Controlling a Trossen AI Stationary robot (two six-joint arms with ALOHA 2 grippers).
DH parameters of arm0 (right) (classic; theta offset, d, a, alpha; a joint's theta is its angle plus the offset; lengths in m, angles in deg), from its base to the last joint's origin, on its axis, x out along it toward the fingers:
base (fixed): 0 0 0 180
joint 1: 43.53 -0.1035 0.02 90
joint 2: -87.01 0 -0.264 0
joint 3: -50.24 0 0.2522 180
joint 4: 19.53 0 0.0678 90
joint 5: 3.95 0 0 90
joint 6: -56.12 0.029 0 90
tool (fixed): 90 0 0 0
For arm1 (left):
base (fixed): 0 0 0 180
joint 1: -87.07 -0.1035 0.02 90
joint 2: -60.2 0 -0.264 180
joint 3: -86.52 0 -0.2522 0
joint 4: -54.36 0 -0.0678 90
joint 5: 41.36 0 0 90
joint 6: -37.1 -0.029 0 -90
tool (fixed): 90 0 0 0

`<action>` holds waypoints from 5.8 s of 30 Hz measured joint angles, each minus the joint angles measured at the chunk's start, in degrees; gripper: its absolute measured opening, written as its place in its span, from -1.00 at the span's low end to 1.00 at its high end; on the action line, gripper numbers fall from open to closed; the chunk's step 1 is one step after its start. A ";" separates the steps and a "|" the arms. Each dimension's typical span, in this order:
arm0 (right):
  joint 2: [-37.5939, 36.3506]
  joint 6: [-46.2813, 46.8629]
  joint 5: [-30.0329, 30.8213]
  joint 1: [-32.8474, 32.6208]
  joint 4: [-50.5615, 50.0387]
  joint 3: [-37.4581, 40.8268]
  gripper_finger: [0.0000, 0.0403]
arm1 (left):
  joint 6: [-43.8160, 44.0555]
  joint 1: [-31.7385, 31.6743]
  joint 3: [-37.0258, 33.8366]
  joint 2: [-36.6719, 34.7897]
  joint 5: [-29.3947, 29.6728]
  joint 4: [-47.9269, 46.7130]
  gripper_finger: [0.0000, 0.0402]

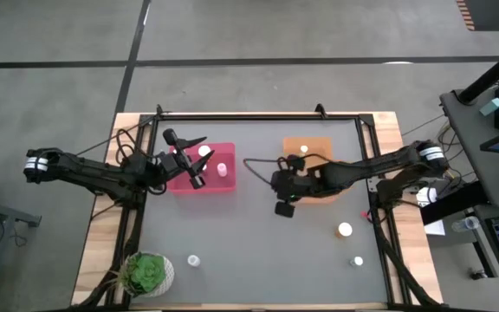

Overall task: Pick and place medicine bottles into bin by pill shape (circle, oval)
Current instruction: Put the top blue pill into the orange bin, then put the white pill into the orange bin

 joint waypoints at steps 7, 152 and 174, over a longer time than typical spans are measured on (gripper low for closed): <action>-9.93 2.89 0.32 3.66 -1.43 6.77 -0.43 | 0.00 0.00 0.00 0.00 0.00 -0.02 -0.08; -44.54 -39.72 -15.31 -6.45 74.50 53.27 0.07 | 36.67 1.89 20.45 18.23 -4.57 -23.89 -0.08; -58.44 -41.30 -15.76 -1.92 86.80 66.02 0.07 | 88.33 11.82 54.71 33.04 -23.41 -95.19 -0.08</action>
